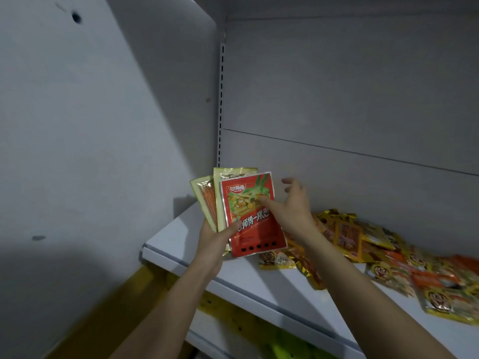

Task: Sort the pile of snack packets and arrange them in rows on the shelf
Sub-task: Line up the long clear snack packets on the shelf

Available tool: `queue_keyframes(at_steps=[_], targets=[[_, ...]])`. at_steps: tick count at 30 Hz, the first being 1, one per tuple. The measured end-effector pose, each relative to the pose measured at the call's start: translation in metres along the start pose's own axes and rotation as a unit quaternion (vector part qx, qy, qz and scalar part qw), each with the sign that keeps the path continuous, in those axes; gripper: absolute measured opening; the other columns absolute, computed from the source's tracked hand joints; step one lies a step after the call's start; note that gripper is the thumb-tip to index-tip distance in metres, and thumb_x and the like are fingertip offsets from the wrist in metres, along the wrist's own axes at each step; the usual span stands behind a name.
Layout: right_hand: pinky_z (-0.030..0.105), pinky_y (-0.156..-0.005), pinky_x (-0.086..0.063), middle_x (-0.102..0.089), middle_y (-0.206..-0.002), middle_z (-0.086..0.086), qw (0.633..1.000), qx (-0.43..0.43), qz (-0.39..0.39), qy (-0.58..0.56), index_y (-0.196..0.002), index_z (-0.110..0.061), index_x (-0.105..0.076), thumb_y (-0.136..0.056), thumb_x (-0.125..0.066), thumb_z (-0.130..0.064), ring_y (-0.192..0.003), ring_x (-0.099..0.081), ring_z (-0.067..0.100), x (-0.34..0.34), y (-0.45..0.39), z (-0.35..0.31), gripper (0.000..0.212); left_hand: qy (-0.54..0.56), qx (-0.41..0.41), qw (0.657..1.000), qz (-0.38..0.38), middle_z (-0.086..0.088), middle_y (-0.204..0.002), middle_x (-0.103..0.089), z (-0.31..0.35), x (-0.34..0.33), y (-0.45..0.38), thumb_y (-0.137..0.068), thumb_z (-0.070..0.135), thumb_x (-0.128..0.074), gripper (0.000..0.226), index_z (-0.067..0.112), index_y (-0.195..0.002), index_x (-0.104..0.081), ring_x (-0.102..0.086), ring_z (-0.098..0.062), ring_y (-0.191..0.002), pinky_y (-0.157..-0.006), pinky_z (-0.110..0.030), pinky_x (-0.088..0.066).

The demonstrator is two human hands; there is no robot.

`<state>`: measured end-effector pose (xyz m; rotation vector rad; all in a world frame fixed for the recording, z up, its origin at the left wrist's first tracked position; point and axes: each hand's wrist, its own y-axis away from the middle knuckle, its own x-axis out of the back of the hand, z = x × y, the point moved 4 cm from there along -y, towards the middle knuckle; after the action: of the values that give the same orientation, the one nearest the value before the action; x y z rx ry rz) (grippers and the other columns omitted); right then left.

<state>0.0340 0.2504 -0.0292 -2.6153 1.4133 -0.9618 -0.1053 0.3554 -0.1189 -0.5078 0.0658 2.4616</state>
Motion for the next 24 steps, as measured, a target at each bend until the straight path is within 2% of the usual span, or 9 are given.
queue_keyframes(at_steps=[1,3,5,8,13,15,17,19,24], targets=[[0.040,-0.086,-0.055,-0.051,-0.129,0.005,0.998,-0.048,-0.032,-0.017,-0.135,-0.021,-0.039,-0.085,-0.075,-0.036,-0.112,-0.057,0.021,0.000,0.007,0.009,0.063,0.003,0.004,1.000,0.000,-0.001,-0.114,-0.075,-0.002,-0.002,0.002,-0.084,0.011,-0.078,0.052,0.022,-0.131,-0.058,-0.074,-0.021,-0.100,-0.074,-0.040,-0.062],[0.032,-0.072,-0.056,-0.062,-0.120,0.007,0.988,-0.118,-0.061,-0.077,-0.132,-0.017,-0.043,-0.088,-0.074,-0.026,-0.097,-0.066,0.020,0.003,0.023,0.029,0.055,0.002,0.011,1.000,-0.019,-0.003,-0.116,-0.075,-0.009,-0.006,0.008,-0.082,0.017,-0.079,0.056,0.022,-0.133,-0.057,-0.073,-0.023,-0.102,-0.081,-0.045,-0.061],[0.028,-0.067,-0.056,-0.065,-0.114,0.005,0.986,-0.131,-0.015,-0.106,-0.124,-0.015,-0.049,-0.091,-0.071,-0.018,-0.091,-0.067,0.017,0.018,0.035,0.046,0.040,0.003,0.016,0.999,-0.032,-0.003,-0.117,-0.074,-0.013,-0.008,0.012,-0.082,0.023,-0.076,0.053,0.021,-0.132,-0.058,-0.073,-0.024,-0.105,-0.089,-0.048,-0.059],[0.029,-0.069,-0.054,-0.063,-0.111,0.002,0.982,-0.160,0.049,-0.092,-0.120,-0.014,-0.050,-0.094,-0.066,-0.015,-0.091,-0.064,0.016,0.054,0.054,0.077,0.030,0.037,0.014,0.999,-0.005,-0.003,-0.117,-0.074,-0.015,-0.006,0.011,-0.091,0.016,-0.071,0.040,0.020,-0.129,-0.060,-0.072,-0.022,-0.105,-0.094,-0.048,-0.056],[0.031,-0.070,-0.052,-0.068,-0.107,0.002,0.975,-0.222,0.004,0.011,-0.117,-0.019,-0.060,-0.095,-0.062,-0.012,-0.090,-0.065,0.018,0.109,0.089,0.126,0.024,0.084,-0.009,0.994,0.074,0.002,-0.120,-0.072,-0.016,-0.003,0.011,-0.091,0.013,-0.072,0.043,0.018,-0.133,-0.060,-0.070,-0.017,-0.109,-0.100,-0.048,-0.054],[0.037,-0.079,-0.054,-0.069,-0.108,0.003,0.969,-0.238,0.004,0.069,-0.117,-0.021,-0.061,-0.094,-0.060,-0.015,-0.093,-0.065,0.022,0.132,0.099,0.140,0.024,0.086,-0.012,0.991,0.103,0.004,-0.119,-0.072,-0.017,-0.002,0.013,-0.091,0.015,-0.073,0.042,0.020,-0.132,-0.061,-0.070,-0.016,-0.108,-0.101,-0.048,-0.053],[0.042,-0.086,-0.053,-0.069,-0.112,0.007,0.959,-0.253,0.011,0.129,-0.119,-0.018,-0.060,-0.092,-0.058,-0.019,-0.098,-0.066,0.027,0.152,0.105,0.156,0.027,0.095,-0.017,0.986,0.135,0.006,-0.117,-0.072,-0.015,-0.002,0.014,-0.091,0.015,-0.073,0.042,0.022,-0.130,-0.061,-0.069,-0.014,-0.107,-0.100,-0.046,-0.053],[0.038,-0.082,-0.049,-0.065,-0.117,0.014,0.943,-0.267,0.019,0.197,-0.123,-0.010,-0.053,-0.095,-0.055,-0.020,-0.103,-0.063,0.033,0.165,0.110,0.169,0.030,0.116,-0.024,0.978,0.172,0.005,-0.119,-0.071,-0.013,-0.003,0.014,-0.090,0.017,-0.075,0.045,0.021,-0.132,-0.060,-0.069,-0.013,-0.107,-0.100,-0.045,-0.053],[0.051,-0.091,-0.047,-0.047,-0.133,0.024,0.903,-0.190,0.103,0.372,-0.132,-0.003,-0.043,-0.096,-0.049,-0.014,-0.120,-0.048,0.044,0.172,0.111,0.166,0.039,0.114,-0.029,0.966,0.231,0.004,-0.125,-0.068,-0.018,-0.015,0.024,-0.091,0.024,-0.074,0.048,0.020,-0.136,-0.058,-0.067,-0.013,-0.110,-0.102,-0.040,-0.053]])
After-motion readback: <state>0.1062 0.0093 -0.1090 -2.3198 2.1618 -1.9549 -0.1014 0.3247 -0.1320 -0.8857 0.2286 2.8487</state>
